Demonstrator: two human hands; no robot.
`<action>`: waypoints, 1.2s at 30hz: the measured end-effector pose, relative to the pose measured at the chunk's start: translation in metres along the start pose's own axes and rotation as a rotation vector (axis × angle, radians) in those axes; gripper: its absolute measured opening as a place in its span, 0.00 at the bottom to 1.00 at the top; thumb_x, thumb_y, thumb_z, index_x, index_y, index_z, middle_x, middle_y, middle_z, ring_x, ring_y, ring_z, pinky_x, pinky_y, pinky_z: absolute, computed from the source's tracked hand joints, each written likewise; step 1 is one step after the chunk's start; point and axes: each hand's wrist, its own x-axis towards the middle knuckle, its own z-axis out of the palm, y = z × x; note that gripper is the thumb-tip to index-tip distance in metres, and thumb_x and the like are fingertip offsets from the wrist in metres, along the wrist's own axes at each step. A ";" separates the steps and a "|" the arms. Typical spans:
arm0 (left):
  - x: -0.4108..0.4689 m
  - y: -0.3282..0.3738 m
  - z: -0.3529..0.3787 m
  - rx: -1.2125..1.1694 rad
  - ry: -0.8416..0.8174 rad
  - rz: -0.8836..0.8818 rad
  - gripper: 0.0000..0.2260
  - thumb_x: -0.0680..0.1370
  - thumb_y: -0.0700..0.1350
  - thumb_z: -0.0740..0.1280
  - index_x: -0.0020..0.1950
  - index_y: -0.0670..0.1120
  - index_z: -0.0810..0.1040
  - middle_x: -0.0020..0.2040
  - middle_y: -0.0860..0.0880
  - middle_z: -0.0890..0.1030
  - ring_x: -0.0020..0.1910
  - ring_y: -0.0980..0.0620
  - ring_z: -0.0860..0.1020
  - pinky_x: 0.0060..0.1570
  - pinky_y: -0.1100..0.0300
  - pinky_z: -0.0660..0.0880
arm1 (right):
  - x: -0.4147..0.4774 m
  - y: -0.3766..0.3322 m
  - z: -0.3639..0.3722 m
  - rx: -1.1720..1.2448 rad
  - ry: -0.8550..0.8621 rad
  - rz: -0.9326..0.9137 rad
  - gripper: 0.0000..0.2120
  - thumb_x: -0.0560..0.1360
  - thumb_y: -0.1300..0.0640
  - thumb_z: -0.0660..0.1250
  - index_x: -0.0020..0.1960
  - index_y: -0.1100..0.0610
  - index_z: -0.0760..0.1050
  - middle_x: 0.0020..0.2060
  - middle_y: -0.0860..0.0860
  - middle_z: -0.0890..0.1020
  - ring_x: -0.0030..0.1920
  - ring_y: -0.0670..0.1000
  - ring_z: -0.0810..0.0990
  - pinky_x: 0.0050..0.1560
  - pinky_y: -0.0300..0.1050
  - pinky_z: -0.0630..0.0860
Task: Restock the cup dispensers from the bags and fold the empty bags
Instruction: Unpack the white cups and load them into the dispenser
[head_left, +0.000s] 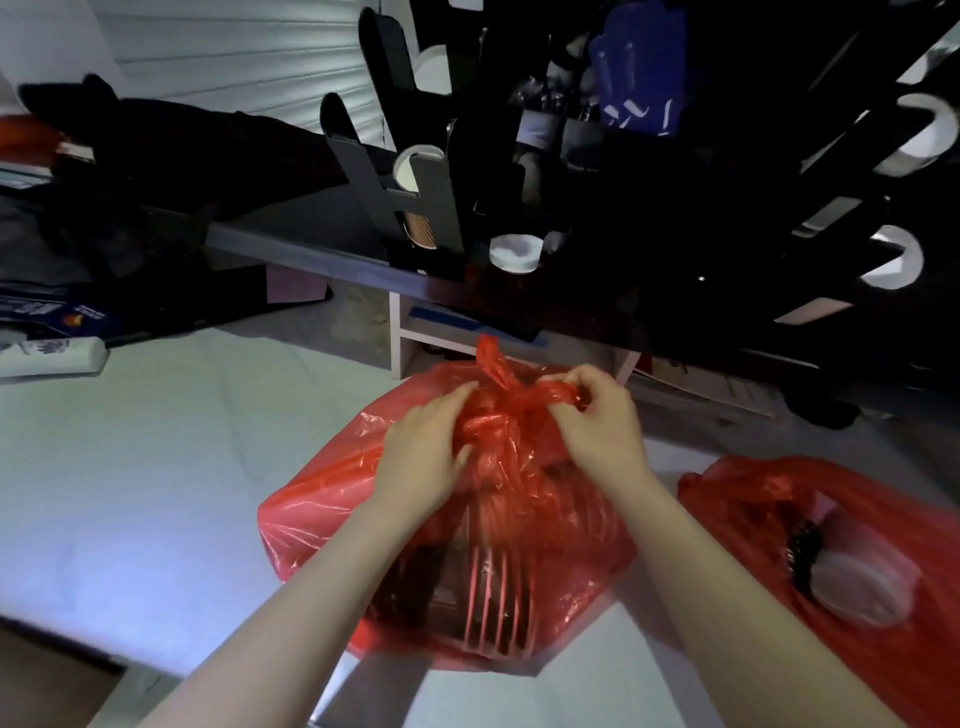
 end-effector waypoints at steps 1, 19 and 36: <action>0.001 0.000 0.001 0.006 0.006 0.004 0.31 0.73 0.43 0.71 0.73 0.53 0.64 0.69 0.51 0.73 0.64 0.45 0.72 0.62 0.48 0.68 | 0.002 -0.001 -0.001 -0.011 0.032 -0.010 0.13 0.72 0.62 0.67 0.33 0.48 0.71 0.33 0.33 0.79 0.38 0.33 0.77 0.39 0.25 0.69; 0.011 -0.005 -0.008 -0.098 -0.020 0.013 0.23 0.72 0.46 0.72 0.66 0.51 0.74 0.62 0.52 0.78 0.61 0.50 0.74 0.60 0.57 0.69 | 0.029 -0.026 -0.019 0.320 0.130 0.012 0.14 0.70 0.68 0.70 0.46 0.49 0.80 0.41 0.42 0.84 0.45 0.39 0.82 0.45 0.29 0.75; 0.037 0.035 -0.004 -0.436 -0.044 -0.073 0.04 0.75 0.45 0.69 0.41 0.54 0.77 0.38 0.58 0.80 0.39 0.62 0.77 0.38 0.66 0.69 | -0.001 0.006 -0.005 -0.268 0.081 0.011 0.23 0.63 0.54 0.77 0.52 0.47 0.68 0.49 0.44 0.70 0.53 0.49 0.74 0.52 0.40 0.72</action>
